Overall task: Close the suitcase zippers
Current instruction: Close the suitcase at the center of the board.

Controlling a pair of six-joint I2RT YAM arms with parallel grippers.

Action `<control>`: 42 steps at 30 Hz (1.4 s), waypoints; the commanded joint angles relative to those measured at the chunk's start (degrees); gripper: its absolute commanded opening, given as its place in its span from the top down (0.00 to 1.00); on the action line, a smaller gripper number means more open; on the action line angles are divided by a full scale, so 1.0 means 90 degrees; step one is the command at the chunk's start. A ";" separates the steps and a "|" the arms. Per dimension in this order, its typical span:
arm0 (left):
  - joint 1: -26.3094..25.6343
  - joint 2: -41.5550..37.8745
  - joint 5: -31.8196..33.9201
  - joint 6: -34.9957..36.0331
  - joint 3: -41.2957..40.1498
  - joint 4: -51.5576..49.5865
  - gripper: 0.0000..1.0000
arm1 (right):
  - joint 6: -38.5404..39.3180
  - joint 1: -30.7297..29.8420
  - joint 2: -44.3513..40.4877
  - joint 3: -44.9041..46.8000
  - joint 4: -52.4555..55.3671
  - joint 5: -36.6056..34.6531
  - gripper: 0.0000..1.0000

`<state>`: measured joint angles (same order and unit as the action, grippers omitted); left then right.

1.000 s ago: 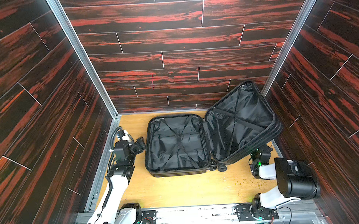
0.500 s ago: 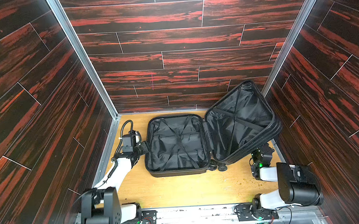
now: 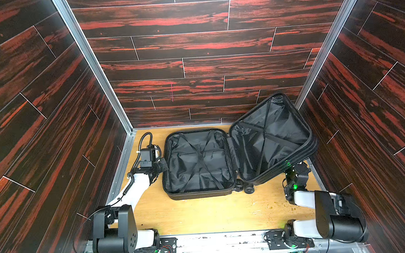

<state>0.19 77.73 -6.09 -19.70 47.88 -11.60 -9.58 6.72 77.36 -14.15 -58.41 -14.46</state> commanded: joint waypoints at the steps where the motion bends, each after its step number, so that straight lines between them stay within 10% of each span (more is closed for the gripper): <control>1: 0.0116 -0.0765 0.1158 0.0012 0.0589 -0.0426 1.00 | -0.0058 -0.0063 -0.0498 -0.0149 0.0403 -0.0447 0.01; 21: 0.0124 -0.0977 0.3176 0.1657 0.5290 -0.4070 1.00 | 0.0028 0.0000 -0.1294 -0.2296 0.4817 -0.2646 0.01; 32: 0.0125 -0.0215 0.2670 0.1895 0.7172 -0.4962 1.00 | 0.0690 0.0074 -0.0134 -0.4373 0.7065 0.3253 0.16; 42: 0.0109 0.0427 0.1925 0.1896 0.8241 -0.5555 1.00 | 0.0838 -0.0141 0.1442 -0.5197 0.7803 0.4501 0.27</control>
<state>1.15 82.72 14.00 -1.65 116.73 -68.27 -3.36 6.48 87.05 -58.74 7.42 21.30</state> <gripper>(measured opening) 0.072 0.736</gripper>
